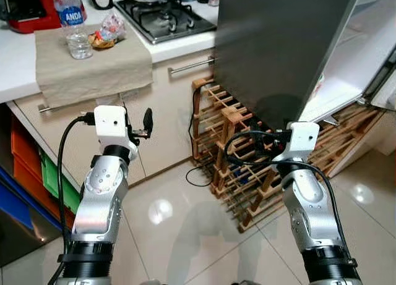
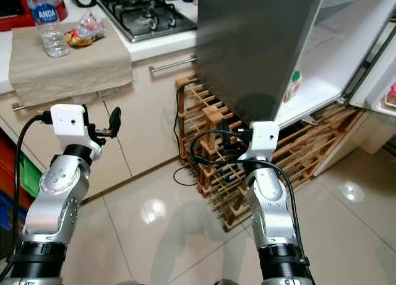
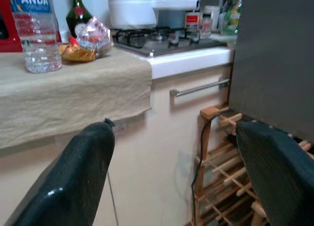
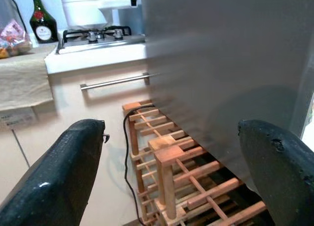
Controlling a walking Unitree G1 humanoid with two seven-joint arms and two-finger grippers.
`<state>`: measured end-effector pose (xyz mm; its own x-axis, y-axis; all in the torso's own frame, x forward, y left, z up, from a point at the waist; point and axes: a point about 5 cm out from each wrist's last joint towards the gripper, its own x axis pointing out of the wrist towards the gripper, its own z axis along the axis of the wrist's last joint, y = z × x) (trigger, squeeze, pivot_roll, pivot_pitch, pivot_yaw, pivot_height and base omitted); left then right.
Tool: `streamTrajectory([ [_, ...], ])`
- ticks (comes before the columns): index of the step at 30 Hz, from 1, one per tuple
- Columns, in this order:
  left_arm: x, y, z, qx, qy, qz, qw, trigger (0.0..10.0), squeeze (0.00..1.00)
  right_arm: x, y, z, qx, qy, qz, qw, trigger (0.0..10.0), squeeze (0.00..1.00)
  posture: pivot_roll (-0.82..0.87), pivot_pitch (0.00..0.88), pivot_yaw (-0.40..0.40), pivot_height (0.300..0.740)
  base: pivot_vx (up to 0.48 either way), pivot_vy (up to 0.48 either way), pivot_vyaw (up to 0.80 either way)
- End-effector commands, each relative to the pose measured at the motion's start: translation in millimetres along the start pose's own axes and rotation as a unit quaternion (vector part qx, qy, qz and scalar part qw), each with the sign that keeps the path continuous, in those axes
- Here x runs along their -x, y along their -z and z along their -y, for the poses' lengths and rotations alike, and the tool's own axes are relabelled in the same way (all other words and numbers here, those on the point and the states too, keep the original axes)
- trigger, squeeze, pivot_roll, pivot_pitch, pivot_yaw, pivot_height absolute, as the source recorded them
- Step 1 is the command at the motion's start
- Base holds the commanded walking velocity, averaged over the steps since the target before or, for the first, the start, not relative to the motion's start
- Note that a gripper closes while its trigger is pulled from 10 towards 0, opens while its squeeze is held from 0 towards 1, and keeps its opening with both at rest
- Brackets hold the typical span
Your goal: Restocking fridge
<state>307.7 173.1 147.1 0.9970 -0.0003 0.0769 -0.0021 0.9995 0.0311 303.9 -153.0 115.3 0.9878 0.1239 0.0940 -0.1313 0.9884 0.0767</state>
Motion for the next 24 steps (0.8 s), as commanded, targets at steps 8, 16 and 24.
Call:
streamTrajectory([
  [8,6.3,17,-12.5,-0.009,-0.018,-0.049,0.999,10.0,0.0,8.2,4,0.6,0.007,-0.01,-0.005,1.0,10.0,0.0,-0.01,0.0,0.034,0.74,0.0,0.0,0.49],
  [16,3.4,9,9.4,0.031,0.026,-0.032,0.999,10.0,0.0,4.4,6,-12.0,0.005,-0.045,-0.012,0.999,10.0,0.0,0.0,0.0,0.014,0.74,0.0,0.0,0.42],
  [24,-3.1,-20,0.9,0.033,-0.024,0.04,0.998,10.0,0.0,-1.2,3,-15.5,0.007,-0.062,-0.008,0.998,10.0,0.0,0.01,0.0,0.006,0.74,0.379,-0.153,0.0],
])
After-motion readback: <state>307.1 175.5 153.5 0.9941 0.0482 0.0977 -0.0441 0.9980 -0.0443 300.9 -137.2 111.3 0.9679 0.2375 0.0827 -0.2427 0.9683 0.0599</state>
